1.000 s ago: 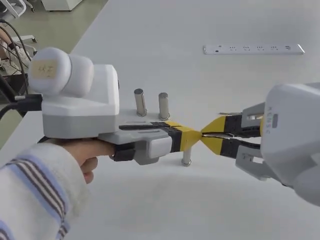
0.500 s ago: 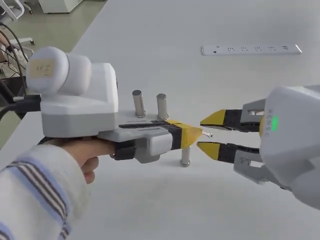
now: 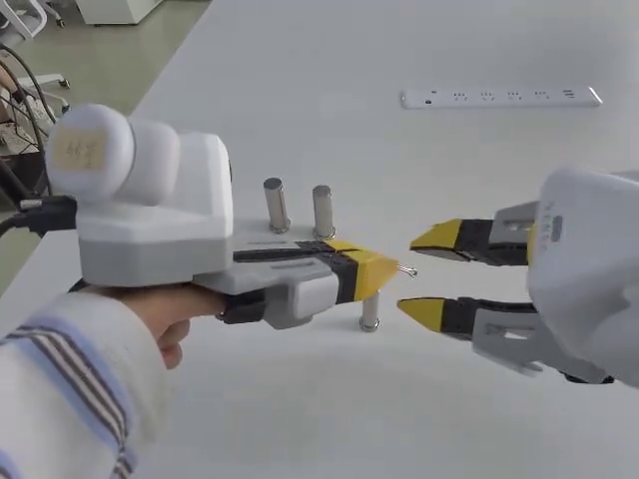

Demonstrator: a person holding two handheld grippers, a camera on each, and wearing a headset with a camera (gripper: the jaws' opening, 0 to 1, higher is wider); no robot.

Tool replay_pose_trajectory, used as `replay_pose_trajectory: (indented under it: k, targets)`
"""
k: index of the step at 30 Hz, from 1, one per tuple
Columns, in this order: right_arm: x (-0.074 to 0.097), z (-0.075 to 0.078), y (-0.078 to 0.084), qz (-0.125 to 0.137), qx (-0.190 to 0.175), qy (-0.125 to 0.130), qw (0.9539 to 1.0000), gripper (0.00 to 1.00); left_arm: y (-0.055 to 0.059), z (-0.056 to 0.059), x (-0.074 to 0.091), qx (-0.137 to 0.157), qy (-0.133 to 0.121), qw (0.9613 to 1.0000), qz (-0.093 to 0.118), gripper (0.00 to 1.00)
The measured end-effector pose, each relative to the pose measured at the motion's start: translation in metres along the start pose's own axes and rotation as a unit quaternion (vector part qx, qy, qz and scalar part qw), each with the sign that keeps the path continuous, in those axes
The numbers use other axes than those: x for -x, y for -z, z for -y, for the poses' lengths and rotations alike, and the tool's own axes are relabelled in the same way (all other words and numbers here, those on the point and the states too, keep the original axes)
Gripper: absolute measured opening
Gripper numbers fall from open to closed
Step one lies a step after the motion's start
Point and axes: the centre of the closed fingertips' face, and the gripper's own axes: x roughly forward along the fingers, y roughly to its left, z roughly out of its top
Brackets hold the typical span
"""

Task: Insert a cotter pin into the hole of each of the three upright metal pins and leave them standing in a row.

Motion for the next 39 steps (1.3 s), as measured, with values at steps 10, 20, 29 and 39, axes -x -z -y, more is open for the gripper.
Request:
replay_pose_trajectory:
  k: [10, 20, 29, 39]
  targets:
    - [-0.001, -0.004, 0.017, -0.009, -0.053, -0.032, 0.9980, 0.25, 0.003, 0.001, 0.000, -0.064, 0.002, 0.9979, -0.003, 0.00]
    - [0.001, -0.008, 0.026, -0.013, -0.072, -0.068, 0.9950, 0.24, 0.002, 0.010, 0.001, -0.144, 0.016, 0.9894, 0.008, 0.00]
    - [0.003, -0.009, 0.021, 0.013, -0.122, -0.115, 0.9857, 0.24, 0.000, 0.014, 0.005, -0.188, 0.027, 0.9817, 0.017, 0.00]
    - [0.004, -0.018, 0.011, 0.035, -0.153, -0.156, 0.9752, 0.19, -0.002, 0.020, 0.008, -0.208, 0.039, 0.9772, 0.021, 0.00]
